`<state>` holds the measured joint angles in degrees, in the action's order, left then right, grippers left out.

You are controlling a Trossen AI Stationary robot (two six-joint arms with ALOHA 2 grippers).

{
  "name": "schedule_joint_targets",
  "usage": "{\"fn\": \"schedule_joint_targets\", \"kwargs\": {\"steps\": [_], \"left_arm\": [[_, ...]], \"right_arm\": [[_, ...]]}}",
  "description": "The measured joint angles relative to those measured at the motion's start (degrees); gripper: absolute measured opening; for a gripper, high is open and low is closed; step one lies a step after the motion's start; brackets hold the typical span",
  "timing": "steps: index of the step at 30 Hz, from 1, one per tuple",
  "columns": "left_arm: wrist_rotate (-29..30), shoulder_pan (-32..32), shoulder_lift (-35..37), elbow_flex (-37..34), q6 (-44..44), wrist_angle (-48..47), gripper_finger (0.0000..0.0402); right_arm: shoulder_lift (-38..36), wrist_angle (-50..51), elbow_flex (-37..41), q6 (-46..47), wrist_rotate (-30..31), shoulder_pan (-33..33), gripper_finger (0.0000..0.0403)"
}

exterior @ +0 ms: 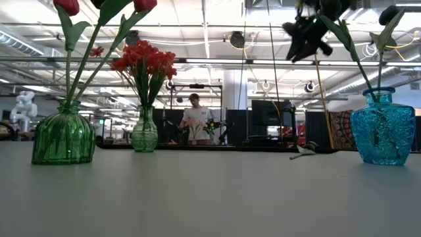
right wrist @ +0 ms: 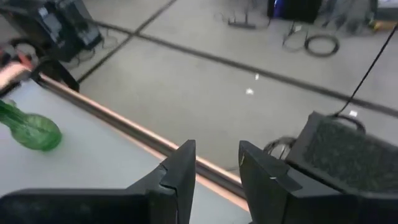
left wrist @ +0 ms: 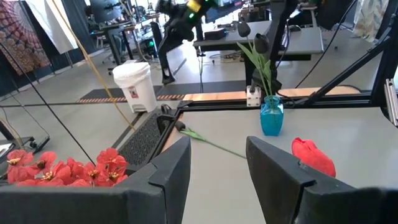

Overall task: Sort flowers into vase by color
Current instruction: Put the black flower into the blue vase

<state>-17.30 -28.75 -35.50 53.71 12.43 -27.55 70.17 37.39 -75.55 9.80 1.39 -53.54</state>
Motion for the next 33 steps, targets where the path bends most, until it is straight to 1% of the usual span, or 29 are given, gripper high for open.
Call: {"fn": "schedule_joint_targets", "kwargs": {"steps": [2, 6, 10, 12, 16, 20, 26, 30, 33], "left_arm": [[0.0, 0.0, -0.01, 0.0, -0.02, 0.0, 0.0164], [0.0, 0.0, 0.0, 0.0, 0.0, 0.0, 0.0164], [0.0, 0.0, -0.01, 0.0, 0.0, 0.0, 0.0164], [0.0, 0.02, 0.0, 0.0, -0.01, 0.0, 0.0164], [-0.02, 0.02, -0.01, 0.0, 0.0, 0.0, 0.0164], [-0.01, 0.01, -0.01, 0.0, 0.0, 0.0, 0.0164], [0.0, 0.01, -0.01, 0.0, 0.0, 0.0, 0.0164], [0.0, 0.0, 0.0, 0.0, 0.0, 0.0, 0.0164], [-0.01, 0.01, -0.01, 0.0, 0.0, 0.0, 0.0164]], "right_arm": [[2.55, -0.28, 0.0, -0.2, -1.63, -0.93, 0.0114], [6.99, -1.52, 0.0, -0.2, -2.28, -2.63, 0.0114], [10.86, -1.76, 0.0, -0.02, -5.31, -4.71, 0.0114], [12.42, -1.73, 0.0, 1.42, -6.0, -5.58, 0.0114], [15.56, -0.24, 0.01, 4.81, -6.14, -7.5, 0.0114], [18.45, 3.72, 0.0, 7.5, -6.24, -8.35, 0.0114], [22.56, 10.71, 0.01, 12.66, -6.13, -7.91, 0.0114], [24.92, 13.3, 0.02, 16.15, -5.78, -6.71, 0.0114], [26.6, 14.12, 0.02, 18.81, -3.53, -5.61, 0.0114]]}}
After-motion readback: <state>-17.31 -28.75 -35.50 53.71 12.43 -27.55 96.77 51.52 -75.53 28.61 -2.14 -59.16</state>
